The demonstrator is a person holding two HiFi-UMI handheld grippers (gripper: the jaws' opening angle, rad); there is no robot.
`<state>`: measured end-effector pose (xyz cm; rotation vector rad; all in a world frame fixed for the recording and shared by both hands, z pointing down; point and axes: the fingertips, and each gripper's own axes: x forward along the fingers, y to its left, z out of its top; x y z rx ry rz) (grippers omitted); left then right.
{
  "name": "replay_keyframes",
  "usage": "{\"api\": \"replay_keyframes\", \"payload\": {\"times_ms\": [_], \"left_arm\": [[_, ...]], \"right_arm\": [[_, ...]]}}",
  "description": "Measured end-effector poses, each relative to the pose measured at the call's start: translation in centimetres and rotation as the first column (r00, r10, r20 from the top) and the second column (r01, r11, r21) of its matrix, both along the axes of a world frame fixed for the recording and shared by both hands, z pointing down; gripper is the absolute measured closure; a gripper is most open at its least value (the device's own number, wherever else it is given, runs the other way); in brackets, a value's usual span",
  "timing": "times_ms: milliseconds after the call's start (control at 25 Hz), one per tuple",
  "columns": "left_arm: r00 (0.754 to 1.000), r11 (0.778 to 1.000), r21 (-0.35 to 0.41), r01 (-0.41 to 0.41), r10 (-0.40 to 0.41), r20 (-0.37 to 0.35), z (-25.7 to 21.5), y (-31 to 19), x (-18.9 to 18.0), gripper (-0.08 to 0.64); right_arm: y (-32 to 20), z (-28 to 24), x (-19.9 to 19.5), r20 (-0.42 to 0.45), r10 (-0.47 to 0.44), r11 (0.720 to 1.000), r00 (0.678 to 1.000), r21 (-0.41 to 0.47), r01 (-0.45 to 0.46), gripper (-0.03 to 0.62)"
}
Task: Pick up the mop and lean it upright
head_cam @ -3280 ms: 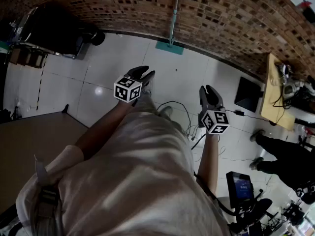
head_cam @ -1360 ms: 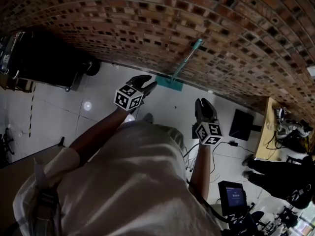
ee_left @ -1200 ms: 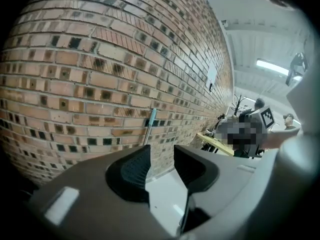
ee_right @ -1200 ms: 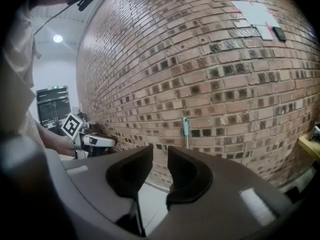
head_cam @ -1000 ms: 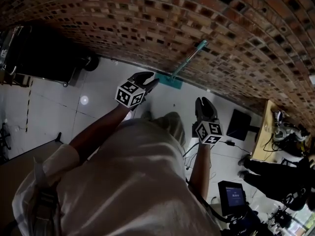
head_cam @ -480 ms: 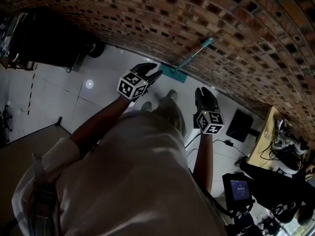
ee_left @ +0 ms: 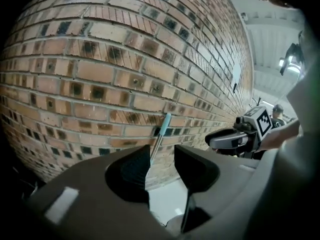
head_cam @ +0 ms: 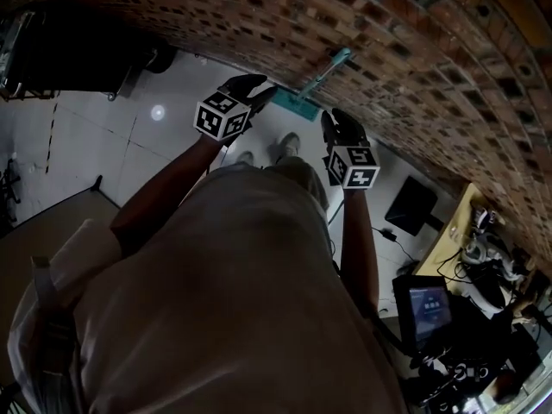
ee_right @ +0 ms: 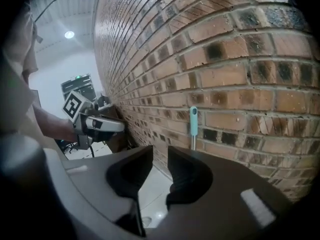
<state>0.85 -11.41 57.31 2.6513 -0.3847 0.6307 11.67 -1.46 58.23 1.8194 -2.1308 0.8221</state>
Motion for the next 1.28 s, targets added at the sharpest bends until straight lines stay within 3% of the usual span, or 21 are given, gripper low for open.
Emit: {"api": "replay_keyframes", "payload": {"times_ms": [600,1120,1280], "left_arm": [[0.999,0.999,0.008,0.04,-0.04,0.006,0.2,-1.5,5.2,0.388],[0.99,0.992,0.037,0.123,-0.126,0.063,1.2,-2.6,2.4,0.388],[0.991,0.994,0.019,0.11,-0.112,0.075,1.6,-2.2,1.9,0.388]], "right_arm": [[-4.6,-1.0,4.9,-0.03,-0.094,0.995,0.995,0.018,0.094,0.505],[-4.7,1.5,4.9,-0.006,-0.158,0.987,0.987,0.001,0.158,0.505],[-4.6,2.4,4.8,-0.008,-0.154,0.988,0.988,-0.019,0.153,0.505]]}}
